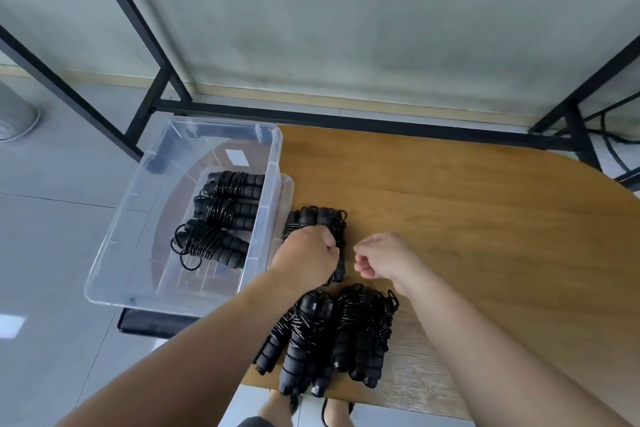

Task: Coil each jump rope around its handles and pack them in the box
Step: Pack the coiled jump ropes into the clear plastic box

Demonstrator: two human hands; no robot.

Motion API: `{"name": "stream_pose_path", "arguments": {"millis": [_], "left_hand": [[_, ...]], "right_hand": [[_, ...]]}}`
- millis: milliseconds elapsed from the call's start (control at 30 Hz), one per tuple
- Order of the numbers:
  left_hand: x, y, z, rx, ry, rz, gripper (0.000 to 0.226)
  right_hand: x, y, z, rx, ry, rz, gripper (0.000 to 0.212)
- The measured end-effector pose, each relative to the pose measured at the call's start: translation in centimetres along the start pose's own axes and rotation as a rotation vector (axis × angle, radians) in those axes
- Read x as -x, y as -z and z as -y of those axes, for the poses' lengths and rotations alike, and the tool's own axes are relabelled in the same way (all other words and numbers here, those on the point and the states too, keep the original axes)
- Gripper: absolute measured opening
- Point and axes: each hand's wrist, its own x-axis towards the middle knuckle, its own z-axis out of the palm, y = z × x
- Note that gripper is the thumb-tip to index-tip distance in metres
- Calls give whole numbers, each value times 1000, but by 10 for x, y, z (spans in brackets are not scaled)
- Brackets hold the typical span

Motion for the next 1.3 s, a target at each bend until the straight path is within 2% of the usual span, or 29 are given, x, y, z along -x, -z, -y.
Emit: {"name": "stream_pose_path", "arguments": {"millis": [100,233,533,800,967,1033,1167,1233,1300], "left_hand": [[8,-18,14,-11,97,38,23],[20,-35,26,-24,162,11,26],[47,-57,17,-28,94,-84,27],[81,-69,52,148,205,-227,26],[108,-104,85,513,508,-296,32],[117,-116,95,689,608,-248,34],[129,-121,98,1171,782,-204,9],[133,-120,97,1294,836,-143,19],[130,-117,94,1362,806,-102,17]], "right_hand": [[-5,-7,-28,63,-35,23,15],[-8,-5,-51,129,-26,-22,31],[7,8,-85,247,-23,-96,39],[36,-13,-85,356,153,-171,36],[38,-52,-64,499,350,-74,42],[36,-66,-59,604,370,-83,41],[32,-79,-57,709,318,-60,50],[31,-84,-57,730,318,-29,52],[30,-86,-57,747,334,-17,53]]}}
